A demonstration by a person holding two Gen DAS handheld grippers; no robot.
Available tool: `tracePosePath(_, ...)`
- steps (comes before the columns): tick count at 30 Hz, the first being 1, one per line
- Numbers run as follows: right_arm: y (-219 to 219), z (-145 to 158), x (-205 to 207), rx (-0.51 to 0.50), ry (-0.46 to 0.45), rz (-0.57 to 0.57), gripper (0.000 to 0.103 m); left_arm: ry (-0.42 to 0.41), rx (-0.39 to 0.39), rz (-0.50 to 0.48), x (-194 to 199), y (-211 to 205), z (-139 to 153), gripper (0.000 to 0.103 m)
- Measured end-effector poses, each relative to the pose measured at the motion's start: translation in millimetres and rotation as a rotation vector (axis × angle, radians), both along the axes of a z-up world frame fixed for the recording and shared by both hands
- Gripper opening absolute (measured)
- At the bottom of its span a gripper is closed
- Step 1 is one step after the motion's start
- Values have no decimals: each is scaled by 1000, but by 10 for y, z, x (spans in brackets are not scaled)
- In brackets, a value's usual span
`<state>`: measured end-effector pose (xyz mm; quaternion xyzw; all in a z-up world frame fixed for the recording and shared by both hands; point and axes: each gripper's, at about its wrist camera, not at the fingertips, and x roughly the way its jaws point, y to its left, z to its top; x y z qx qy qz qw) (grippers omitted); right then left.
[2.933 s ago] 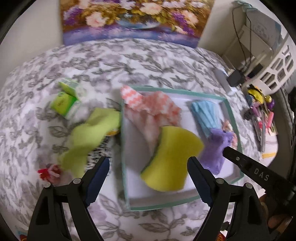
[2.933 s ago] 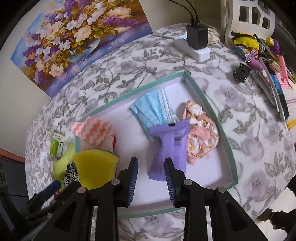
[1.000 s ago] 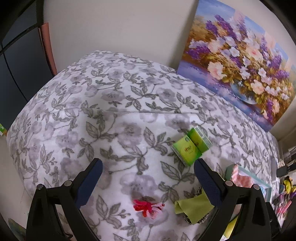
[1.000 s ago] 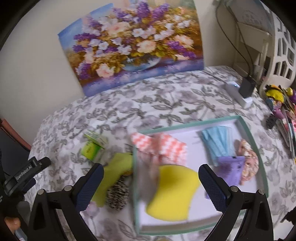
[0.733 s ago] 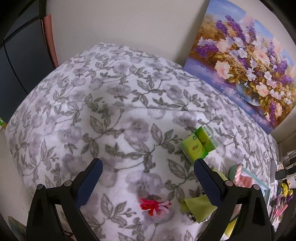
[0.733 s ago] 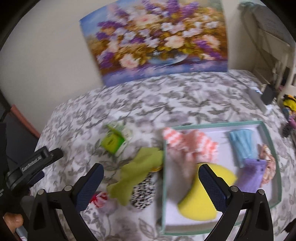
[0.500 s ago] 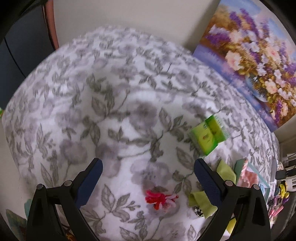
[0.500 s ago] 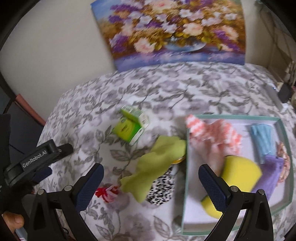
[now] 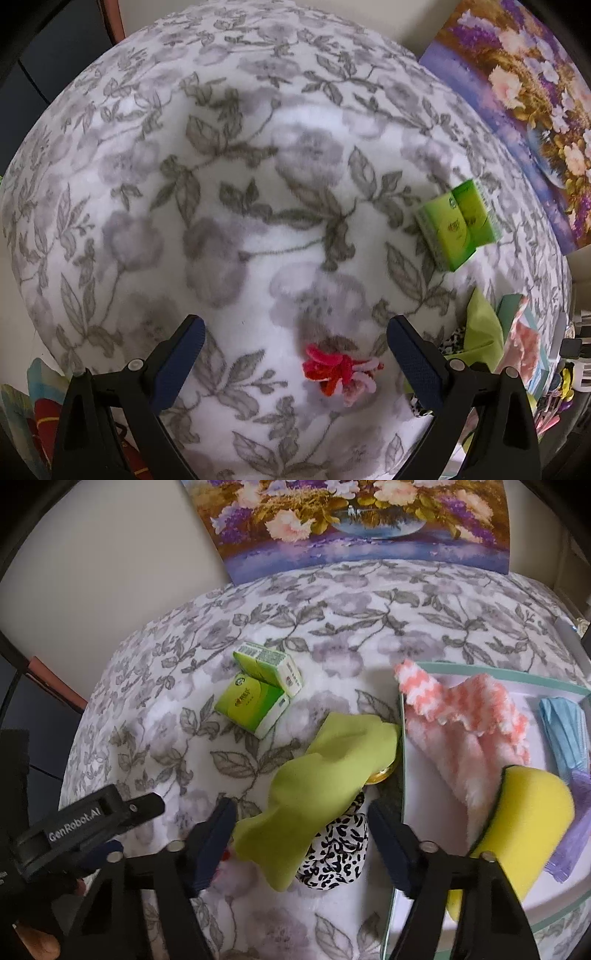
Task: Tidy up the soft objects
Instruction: 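Grasp the red fluffy flower with the left tool while the right tool grasps the lime-green cloth, then carry both items over the white tray and open the left tool to drop the flower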
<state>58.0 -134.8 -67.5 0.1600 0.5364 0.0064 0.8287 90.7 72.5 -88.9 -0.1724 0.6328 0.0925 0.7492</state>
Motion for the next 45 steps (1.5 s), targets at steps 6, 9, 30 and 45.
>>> tracePosePath(6, -10, -36, -1, 9, 8, -1, 52, 22, -15, -41, -42, -115, -73, 99)
tracePosePath(9, -3, -62, -4, 19, 15, 8, 47, 36, -37, -56, -78, -182, -115, 98)
tracePosePath(30, -143, -9, -139, 84, 9, -17, 11, 65, -132, -131, -195, -513, -437, 44)
tracePosePath(45, -216, 412, -227, 129, -130, -15, 10, -69, -183, -114, -80, -442, -31, 38)
